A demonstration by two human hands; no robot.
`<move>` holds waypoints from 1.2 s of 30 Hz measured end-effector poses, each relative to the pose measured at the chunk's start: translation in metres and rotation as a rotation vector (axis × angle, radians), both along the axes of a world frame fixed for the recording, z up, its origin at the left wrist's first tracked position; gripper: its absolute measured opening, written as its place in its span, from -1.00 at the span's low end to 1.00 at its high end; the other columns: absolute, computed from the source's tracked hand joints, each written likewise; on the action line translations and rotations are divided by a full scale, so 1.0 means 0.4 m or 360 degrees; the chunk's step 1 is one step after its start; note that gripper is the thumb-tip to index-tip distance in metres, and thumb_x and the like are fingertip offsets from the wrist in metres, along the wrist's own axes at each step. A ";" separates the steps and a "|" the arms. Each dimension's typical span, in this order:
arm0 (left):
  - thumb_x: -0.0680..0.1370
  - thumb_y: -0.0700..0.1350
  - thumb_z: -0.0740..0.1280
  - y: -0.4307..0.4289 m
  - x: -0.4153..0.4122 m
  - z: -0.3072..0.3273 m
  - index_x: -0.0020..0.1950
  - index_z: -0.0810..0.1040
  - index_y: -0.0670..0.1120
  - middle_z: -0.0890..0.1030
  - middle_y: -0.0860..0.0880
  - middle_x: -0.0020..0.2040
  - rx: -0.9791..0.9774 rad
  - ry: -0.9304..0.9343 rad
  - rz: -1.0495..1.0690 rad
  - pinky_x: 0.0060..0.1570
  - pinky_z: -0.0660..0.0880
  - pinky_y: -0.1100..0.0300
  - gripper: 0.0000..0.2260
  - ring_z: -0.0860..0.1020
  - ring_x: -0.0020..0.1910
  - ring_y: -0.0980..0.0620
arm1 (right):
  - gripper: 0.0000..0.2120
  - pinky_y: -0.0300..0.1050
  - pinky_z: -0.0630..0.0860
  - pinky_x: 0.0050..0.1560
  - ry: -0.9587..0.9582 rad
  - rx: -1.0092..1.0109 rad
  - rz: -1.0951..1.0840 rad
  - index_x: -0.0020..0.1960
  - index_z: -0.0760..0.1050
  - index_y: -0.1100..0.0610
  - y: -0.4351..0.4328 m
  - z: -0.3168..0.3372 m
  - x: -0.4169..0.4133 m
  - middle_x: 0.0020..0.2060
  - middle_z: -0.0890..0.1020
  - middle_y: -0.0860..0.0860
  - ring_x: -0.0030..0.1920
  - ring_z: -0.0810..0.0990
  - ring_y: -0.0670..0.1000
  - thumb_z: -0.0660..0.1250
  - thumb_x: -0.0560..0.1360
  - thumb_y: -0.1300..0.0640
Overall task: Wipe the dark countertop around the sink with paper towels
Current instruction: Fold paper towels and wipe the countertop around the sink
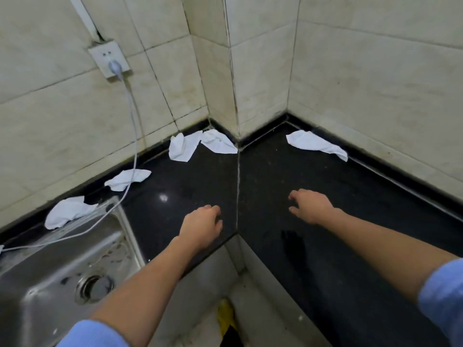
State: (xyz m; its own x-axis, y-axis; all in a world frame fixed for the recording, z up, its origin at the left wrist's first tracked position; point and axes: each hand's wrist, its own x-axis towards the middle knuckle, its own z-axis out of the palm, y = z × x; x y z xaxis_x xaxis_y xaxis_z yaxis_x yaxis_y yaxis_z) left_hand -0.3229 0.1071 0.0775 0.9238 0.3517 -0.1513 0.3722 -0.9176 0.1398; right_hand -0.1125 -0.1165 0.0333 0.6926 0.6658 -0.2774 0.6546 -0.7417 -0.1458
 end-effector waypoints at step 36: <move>0.56 0.02 0.24 0.356 0.557 -0.315 0.23 0.48 -0.02 0.55 -0.02 0.11 -0.0390 0.0406 -0.0300 -0.03 0.53 0.02 -0.73 0.56 0.05 -0.01 | -0.77 -0.18 0.40 -0.12 0.0427 0.0290 -0.0853 -0.08 0.44 0.19 0.270 -0.285 0.821 -0.11 0.51 0.24 -0.15 0.52 0.16 0.23 0.56 0.01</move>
